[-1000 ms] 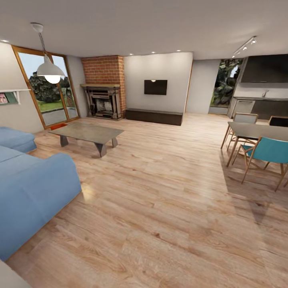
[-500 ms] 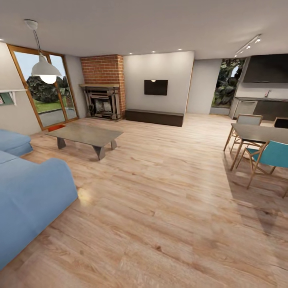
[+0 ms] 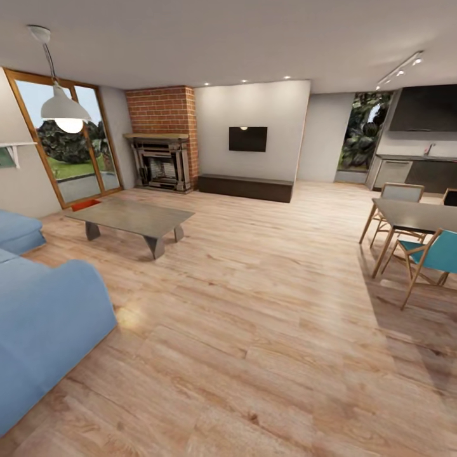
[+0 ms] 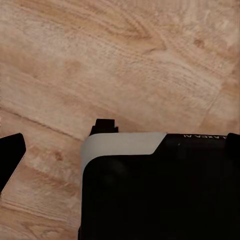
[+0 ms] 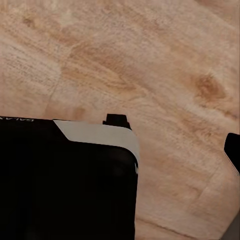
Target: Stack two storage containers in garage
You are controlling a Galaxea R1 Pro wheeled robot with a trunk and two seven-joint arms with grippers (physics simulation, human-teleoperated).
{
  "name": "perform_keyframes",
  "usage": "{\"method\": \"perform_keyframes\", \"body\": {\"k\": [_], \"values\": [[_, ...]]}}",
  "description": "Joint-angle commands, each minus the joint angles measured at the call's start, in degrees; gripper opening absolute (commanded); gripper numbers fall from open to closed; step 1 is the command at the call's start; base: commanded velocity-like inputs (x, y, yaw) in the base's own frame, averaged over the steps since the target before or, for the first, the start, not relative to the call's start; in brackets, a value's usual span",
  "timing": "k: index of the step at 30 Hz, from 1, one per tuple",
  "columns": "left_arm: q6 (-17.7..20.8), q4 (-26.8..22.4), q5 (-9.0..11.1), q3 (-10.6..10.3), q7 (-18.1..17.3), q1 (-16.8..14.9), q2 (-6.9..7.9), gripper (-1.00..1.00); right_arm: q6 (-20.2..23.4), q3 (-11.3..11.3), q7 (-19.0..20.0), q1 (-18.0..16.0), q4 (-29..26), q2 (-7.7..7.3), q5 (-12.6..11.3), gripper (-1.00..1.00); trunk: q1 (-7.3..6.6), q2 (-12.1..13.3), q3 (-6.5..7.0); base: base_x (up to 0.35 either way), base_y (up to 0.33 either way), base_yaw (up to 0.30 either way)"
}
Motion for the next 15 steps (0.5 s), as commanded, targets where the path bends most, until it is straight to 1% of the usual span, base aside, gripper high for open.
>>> {"method": "perform_keyframes", "body": {"k": [1, 15], "values": [[0.1, 0.0, 0.3, 0.0, 0.1, 0.0, -0.01, 1.0, -0.3, 0.5, -0.1, -0.1, 0.2, 0.05, -0.5, 1.0, 0.04, 0.0, -0.07, 0.322, 0.0, 0.0], [0.1, 0.0, 0.3, 0.0, 0.1, 0.0, -0.01, 1.0, -0.3, 0.5, 0.0, -0.1, 0.2, 0.05, -0.5, 1.0, 0.04, 0.0, -0.07, 0.322, 0.0, 0.0]]}}
